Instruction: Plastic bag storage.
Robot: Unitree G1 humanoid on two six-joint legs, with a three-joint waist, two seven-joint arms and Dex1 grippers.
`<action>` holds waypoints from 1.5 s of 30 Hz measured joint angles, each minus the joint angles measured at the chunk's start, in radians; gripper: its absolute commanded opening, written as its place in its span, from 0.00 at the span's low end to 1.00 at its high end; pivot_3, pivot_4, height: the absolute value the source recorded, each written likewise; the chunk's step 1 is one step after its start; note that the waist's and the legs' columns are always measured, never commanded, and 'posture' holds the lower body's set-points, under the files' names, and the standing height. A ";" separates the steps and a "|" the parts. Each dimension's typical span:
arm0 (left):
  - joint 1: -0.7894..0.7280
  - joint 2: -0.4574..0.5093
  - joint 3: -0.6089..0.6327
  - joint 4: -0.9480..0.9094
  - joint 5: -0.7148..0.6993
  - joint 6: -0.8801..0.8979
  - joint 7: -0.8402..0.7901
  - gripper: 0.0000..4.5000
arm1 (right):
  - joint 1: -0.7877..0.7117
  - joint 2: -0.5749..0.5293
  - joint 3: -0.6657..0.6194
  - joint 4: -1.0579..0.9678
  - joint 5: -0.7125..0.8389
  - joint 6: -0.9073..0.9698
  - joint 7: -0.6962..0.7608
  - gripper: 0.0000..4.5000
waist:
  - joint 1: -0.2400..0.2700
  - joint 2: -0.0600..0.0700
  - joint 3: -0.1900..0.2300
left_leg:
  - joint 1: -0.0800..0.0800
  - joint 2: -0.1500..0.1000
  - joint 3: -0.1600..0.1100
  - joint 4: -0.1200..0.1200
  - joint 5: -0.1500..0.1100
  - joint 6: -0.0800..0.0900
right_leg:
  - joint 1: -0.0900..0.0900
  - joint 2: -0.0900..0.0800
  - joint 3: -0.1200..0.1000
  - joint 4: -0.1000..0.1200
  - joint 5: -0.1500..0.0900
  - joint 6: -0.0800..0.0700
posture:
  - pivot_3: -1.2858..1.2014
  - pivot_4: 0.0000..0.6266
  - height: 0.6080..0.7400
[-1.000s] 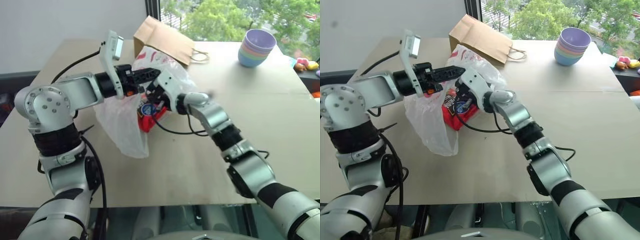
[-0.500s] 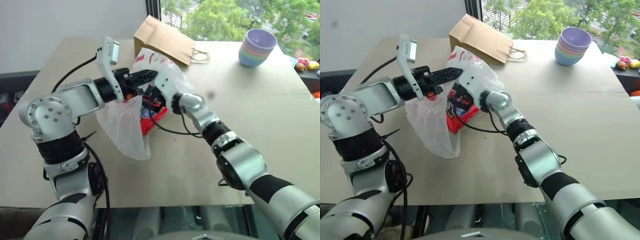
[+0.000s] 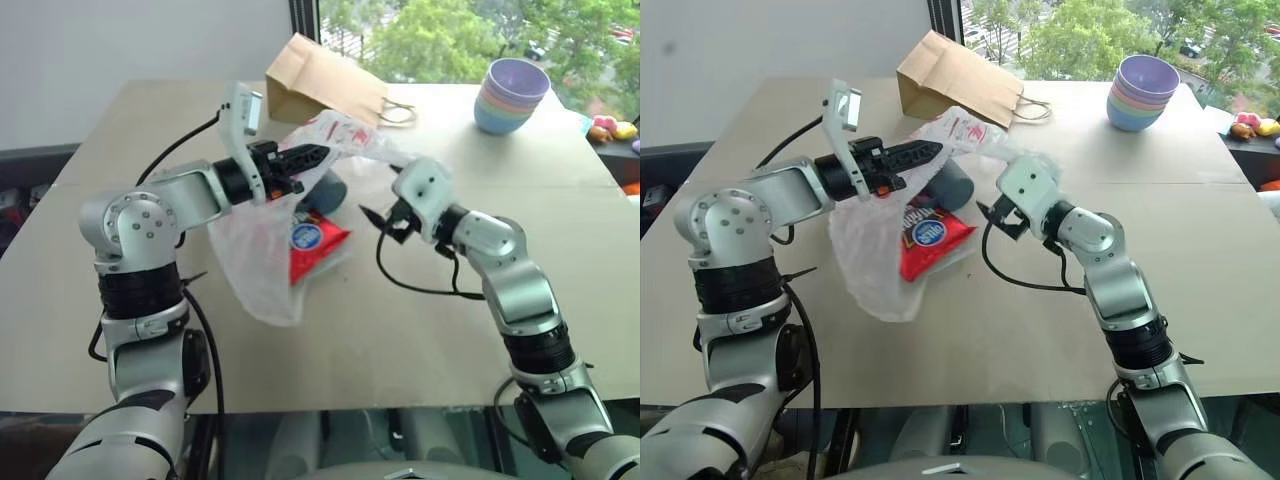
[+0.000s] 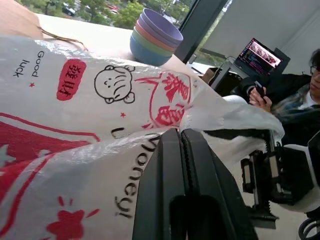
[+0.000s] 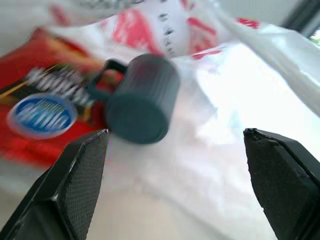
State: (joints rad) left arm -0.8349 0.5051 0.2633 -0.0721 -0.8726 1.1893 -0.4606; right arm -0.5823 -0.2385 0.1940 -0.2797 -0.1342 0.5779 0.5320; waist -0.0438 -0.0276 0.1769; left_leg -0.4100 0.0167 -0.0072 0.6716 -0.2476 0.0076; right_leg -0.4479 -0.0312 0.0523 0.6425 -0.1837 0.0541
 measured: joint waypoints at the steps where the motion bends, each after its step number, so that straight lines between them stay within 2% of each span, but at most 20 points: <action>1: -0.003 0.005 0.000 0.004 0.006 -0.003 -0.003 0.00 | -0.005 0.011 0.000 0.000 -0.013 0.029 -0.026 0.96 | 0.000 0.000 0.000 | 0.000 0.000 0.000 0.000 0.000 0.000 | 0.000 0.000 0.000 0.000 0.000 0.000 | 0.52 0.24 1.00; 3: -0.005 0.012 0.000 0.008 0.010 -0.008 -0.003 0.00 | -0.007 0.033 -0.005 -0.017 0.015 0.079 -0.031 0.96 | 0.002 0.000 0.000 | -0.001 0.000 0.000 0.000 0.000 0.000 | 0.000 0.000 0.000 -0.001 0.000 0.000 | 0.52 0.24 1.00; 6: -0.020 0.002 -0.005 0.015 0.022 -0.015 0.009 0.00 | 0.007 0.060 0.018 -0.129 0.176 0.107 0.085 0.96 | 0.003 0.000 0.000 | -0.003 0.000 -0.001 0.000 0.000 0.001 | 0.000 0.000 -0.001 -0.002 0.000 0.000 | 0.52 0.24 1.00; 9: -0.026 -0.018 -0.032 0.013 0.031 -0.025 0.012 0.00 | 0.024 0.067 0.026 -0.152 0.297 0.114 0.166 0.96 | 0.008 0.000 0.000 | -0.004 -0.001 -0.002 0.000 -0.001 0.001 | 0.000 -0.002 -0.003 -0.004 0.000 0.000 | 0.52 0.24 1.00; 14: -0.027 -0.053 -0.043 0.012 0.034 -0.038 0.023 0.00 | 0.026 0.013 -0.012 -0.110 0.386 0.091 0.225 0.96 | 0.009 0.000 0.000 | -0.003 -0.002 -0.003 0.001 0.000 0.001 | 0.000 -0.003 -0.003 -0.002 0.000 0.000 | 0.52 0.24 1.00; 18: -0.037 -0.027 -0.037 0.016 0.034 -0.050 -0.005 0.00 | 0.050 -0.072 -0.120 -0.230 0.426 0.118 0.192 0.96 | 0.005 0.000 0.000 | -0.003 -0.002 -0.003 0.001 0.000 0.001 | 0.000 -0.002 -0.003 -0.002 0.000 0.000 | 0.52 0.24 1.00; 21: -0.037 -0.012 -0.036 0.017 0.049 -0.105 -0.043 0.00 | 0.158 -0.187 -0.198 -0.402 0.312 0.208 0.032 0.96 | 0.013 0.000 0.000 | -0.005 -0.003 -0.003 0.000 -0.001 0.001 | 0.000 -0.003 -0.004 -0.003 0.000 0.000 | 0.52 0.24 1.00; 23: -0.029 -0.009 -0.025 0.020 0.060 -0.137 -0.045 0.00 | 0.200 -0.260 -0.270 -0.441 0.246 0.282 -0.043 0.96 | 0.017 0.000 0.000 | -0.004 -0.003 -0.002 0.001 0.000 0.001 | 0.000 -0.004 -0.003 -0.003 0.000 0.000 | 0.52 0.24 1.00; 25: -0.018 -0.015 -0.024 0.020 0.060 -0.151 -0.048 0.00 | 0.238 -0.294 -0.288 -0.465 0.227 0.333 -0.067 0.96 | 0.018 -0.001 0.000 | -0.003 -0.002 -0.003 0.001 0.000 0.001 | 0.000 -0.003 -0.003 -0.002 -0.001 0.000 | 0.52 0.24 1.00; 29: 0.020 -0.031 -0.025 0.005 0.042 -0.162 -0.065 0.00 | 0.313 -0.299 -0.258 -0.369 0.212 0.335 -0.096 0.96 | 0.009 -0.001 0.000 | -0.002 -0.002 0.000 0.001 0.000 0.001 | 0.000 -0.002 0.000 -0.002 -0.001 0.000 | 0.52 0.24 1.00; 33: 0.103 -0.010 0.035 -0.143 -0.067 -0.143 -0.090 0.00 | 0.317 -0.252 -0.254 -0.164 0.213 0.214 -0.119 0.96 | -0.002 0.000 0.000 | -0.002 -0.001 0.002 0.001 0.000 0.002 | 0.000 -0.002 0.001 -0.002 -0.001 0.000 | 0.52 0.24 1.00; 36: 0.284 0.126 0.137 -0.269 -0.224 -0.062 -0.150 0.00 | 0.270 -0.247 -0.254 0.033 0.214 0.079 -0.115 0.96 | -0.017 0.000 0.000 | -0.001 0.001 0.004 -0.001 0.000 0.002 | 0.000 0.000 0.003 -0.002 -0.001 0.000 | 0.52 0.24 1.00; 39: 0.477 0.240 0.255 -0.299 -0.327 0.001 -0.210 0.00 | 0.194 -0.240 -0.253 0.222 0.215 -0.040 -0.109 0.76 | -0.018 0.000 0.000 | -0.001 0.002 0.004 0.000 0.000 0.002 | 0.000 0.001 0.002 -0.003 -0.002 0.002 | 0.52 0.24 1.00; 41: 0.727 0.330 0.342 -0.336 -0.351 0.034 -0.320 0.00 | 0.136 -0.241 -0.250 0.327 0.213 -0.124 -0.099 0.55 | -0.027 0.001 0.000 | 0.001 0.003 0.006 -0.001 -0.001 0.002 | 0.000 0.001 0.004 -0.003 -0.002 0.001 | 0.52 0.24 1.00; 42: 0.791 0.342 0.359 -0.341 -0.347 0.035 -0.347 0.11 | 0.127 -0.248 -0.250 0.350 0.213 -0.142 -0.095 0.46 | -0.026 0.001 0.000 | 0.000 0.003 0.006 -0.001 -0.001 0.002 | 0.000 0.001 0.004 -0.002 -0.002 0.001 | 0.52 0.24 1.00; 43: 0.873 0.353 0.379 -0.349 -0.343 0.031 -0.387 0.16 | 0.119 -0.251 -0.254 0.373 0.214 -0.168 -0.088 0.37 | -0.021 0.000 0.000 | -0.001 0.003 0.003 0.000 -0.001 0.002 | 0.000 0.001 0.001 -0.003 -0.003 0.000 | 0.52 0.24 1.00; 44: 0.938 0.364 0.391 -0.364 -0.336 0.022 -0.431 0.26 | 0.110 -0.244 -0.250 0.381 0.217 -0.193 -0.078 0.23 | -0.011 0.000 0.000 | -0.001 0.004 0.002 0.000 0.000 0.002 | 0.000 0.001 0.000 -0.003 -0.006 -0.002 | 0.52 0.24 1.00; 45: 0.954 0.370 0.393 -0.377 -0.329 0.017 -0.448 0.33 | 0.106 -0.240 -0.246 0.381 0.219 -0.202 -0.073 0.15 | -0.001 0.000 0.000 | -0.001 0.004 0.002 0.000 0.000 0.002 | 0.000 0.001 -0.001 -0.003 -0.006 -0.002 | 0.52 0.24 1.00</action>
State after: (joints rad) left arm 0.1191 0.8751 0.6563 -0.4490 -1.2020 1.2067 -0.9090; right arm -0.4759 -0.4783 -0.0520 0.1012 0.0850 0.3756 0.4588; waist -0.0451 -0.0276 0.1769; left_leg -0.4111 0.0204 -0.0051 0.6715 -0.2480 0.0092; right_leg -0.4478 -0.0303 0.0517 0.6396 -0.1899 0.0519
